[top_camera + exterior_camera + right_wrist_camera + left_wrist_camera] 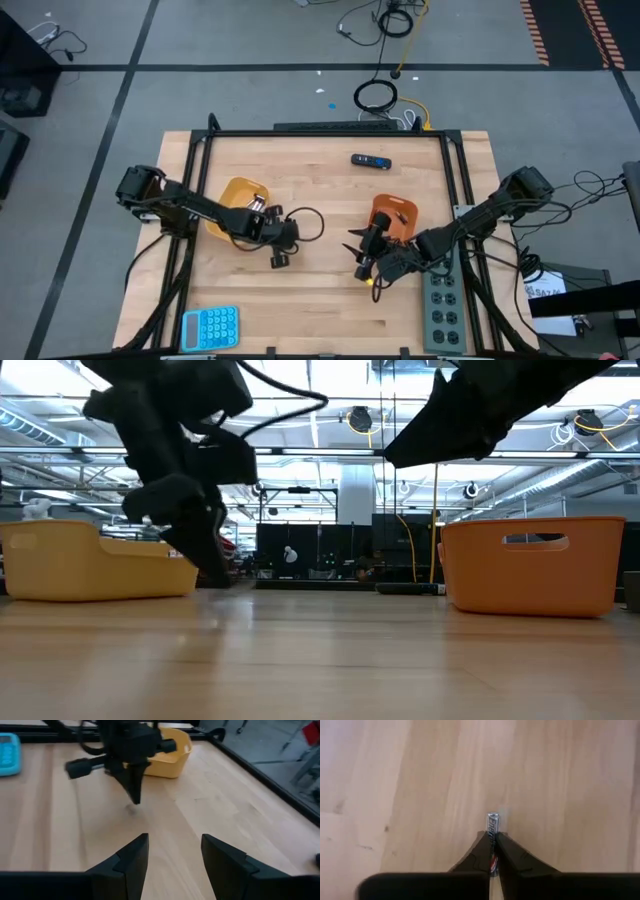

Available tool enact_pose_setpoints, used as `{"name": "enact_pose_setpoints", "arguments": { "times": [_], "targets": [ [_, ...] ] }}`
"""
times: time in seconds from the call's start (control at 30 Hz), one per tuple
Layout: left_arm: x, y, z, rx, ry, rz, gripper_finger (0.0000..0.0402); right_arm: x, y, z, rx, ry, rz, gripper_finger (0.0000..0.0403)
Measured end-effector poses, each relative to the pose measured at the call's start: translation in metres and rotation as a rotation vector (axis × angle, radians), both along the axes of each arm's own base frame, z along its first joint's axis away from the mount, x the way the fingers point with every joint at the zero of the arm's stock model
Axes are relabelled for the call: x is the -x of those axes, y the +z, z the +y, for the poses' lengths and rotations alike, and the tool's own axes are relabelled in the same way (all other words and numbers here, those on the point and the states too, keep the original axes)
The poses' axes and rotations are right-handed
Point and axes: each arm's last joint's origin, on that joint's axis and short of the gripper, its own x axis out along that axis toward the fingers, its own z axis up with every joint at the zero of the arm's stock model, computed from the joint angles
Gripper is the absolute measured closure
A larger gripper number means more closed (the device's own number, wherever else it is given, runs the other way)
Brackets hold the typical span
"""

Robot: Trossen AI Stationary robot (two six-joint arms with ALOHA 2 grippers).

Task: Sort batteries
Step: Put the silver battery into the yellow bin

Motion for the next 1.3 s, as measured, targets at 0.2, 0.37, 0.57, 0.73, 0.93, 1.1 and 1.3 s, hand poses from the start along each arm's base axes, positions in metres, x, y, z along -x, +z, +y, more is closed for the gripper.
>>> {"name": "enact_pose_setpoints", "arguments": {
  "times": [0.2, 0.37, 0.57, 0.73, 0.93, 1.1, 1.3],
  "targets": [
    [0.009, 0.017, -0.011, -0.061, 0.051, -0.057, 0.0401, -0.005, -0.016, 0.004, 0.024, -0.044, 0.011, 0.0229],
    [0.021, 0.041, -0.001, -0.023, 0.203, -0.122, 0.0401, -0.009, -0.033, 0.007, -0.091, -0.058, 0.027, 0.0229],
    [0.028, 0.064, -0.019, 0.161, 0.150, -0.228, 0.0335, 0.037, -0.008, 0.084, -0.287, 0.258, 0.100, 0.0231],
    [0.019, 0.085, -0.019, -0.187, 0.238, -0.520, 0.0253, 0.077, -0.013, 0.056, -0.140, -0.075, 0.240, 0.0259],
    [0.011, 0.101, -0.008, -0.396, 0.364, -0.673, 0.0226, 0.102, -0.012, 0.041, -0.285, -0.355, 0.221, 0.0292],
    [0.005, 0.095, -0.008, -0.157, 0.186, -0.626, 0.0225, 0.100, -0.012, 0.059, -0.369, -0.187, 0.326, 0.0308],
    [0.000, 0.082, -0.018, -0.015, 0.098, -0.578, 0.0224, 0.088, -0.006, 0.076, -0.500, 0.070, 0.531, 0.0307]
  ]
}}
